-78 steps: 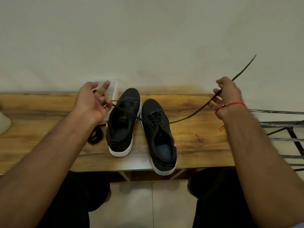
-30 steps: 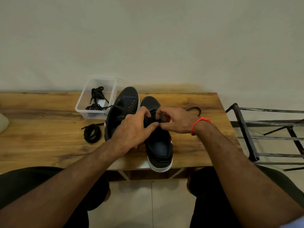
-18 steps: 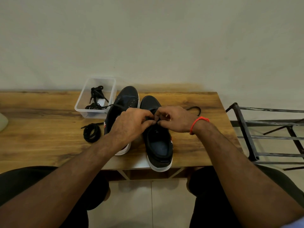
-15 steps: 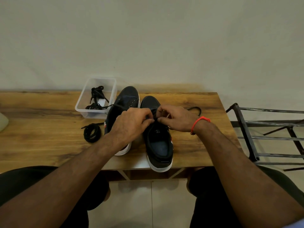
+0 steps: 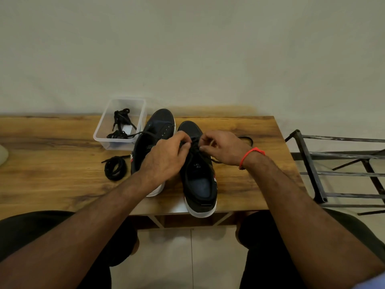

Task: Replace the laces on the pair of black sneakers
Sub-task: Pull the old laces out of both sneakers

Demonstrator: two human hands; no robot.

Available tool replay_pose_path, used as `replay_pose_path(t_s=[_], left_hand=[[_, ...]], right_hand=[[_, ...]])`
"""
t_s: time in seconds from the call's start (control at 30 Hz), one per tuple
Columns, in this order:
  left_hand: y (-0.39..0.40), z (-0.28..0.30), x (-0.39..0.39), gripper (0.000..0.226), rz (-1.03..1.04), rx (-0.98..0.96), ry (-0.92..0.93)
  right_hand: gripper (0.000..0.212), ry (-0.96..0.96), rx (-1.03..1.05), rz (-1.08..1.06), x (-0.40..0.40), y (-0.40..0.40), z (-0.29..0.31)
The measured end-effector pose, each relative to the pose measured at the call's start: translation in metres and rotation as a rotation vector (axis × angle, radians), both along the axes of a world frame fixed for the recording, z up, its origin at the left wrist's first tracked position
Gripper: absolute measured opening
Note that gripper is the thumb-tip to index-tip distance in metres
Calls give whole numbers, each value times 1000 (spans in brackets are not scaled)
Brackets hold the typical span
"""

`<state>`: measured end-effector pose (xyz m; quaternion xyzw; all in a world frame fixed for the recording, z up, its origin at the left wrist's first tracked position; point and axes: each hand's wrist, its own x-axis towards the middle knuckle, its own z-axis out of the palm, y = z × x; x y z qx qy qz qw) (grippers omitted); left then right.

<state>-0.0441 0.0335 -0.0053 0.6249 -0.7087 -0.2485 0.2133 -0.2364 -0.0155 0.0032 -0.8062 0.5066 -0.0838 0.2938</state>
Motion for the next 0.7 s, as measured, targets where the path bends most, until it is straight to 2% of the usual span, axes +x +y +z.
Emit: replay_pose_path(t_s=[0.13,0.27,0.33,0.47,0.53,0.6,0.7], left_hand=[[1,-1,0,19,-56,-67,-114],[1,-2,-2,18,-35,-58,-199],[1,-2,-2,16,22,7,-119],[-3,5,-1,17,248,273,260],[-3,9,2,19,306,386,369],[-3,11,5,17,240,300,245],[-1,10,5,20,47,-59,3]], right_hand=[[17,87,-54,99,7,1,0],[6,91,-55,85,7,2,3],[6,83,-17,54,4,2,5],[10,19,101,-67,-3,1,10],[11,-19,165,-121,-5,1,10],[11,-43,185,-142,-4,2,10],[11,-48,81,-101,-2,0,7]])
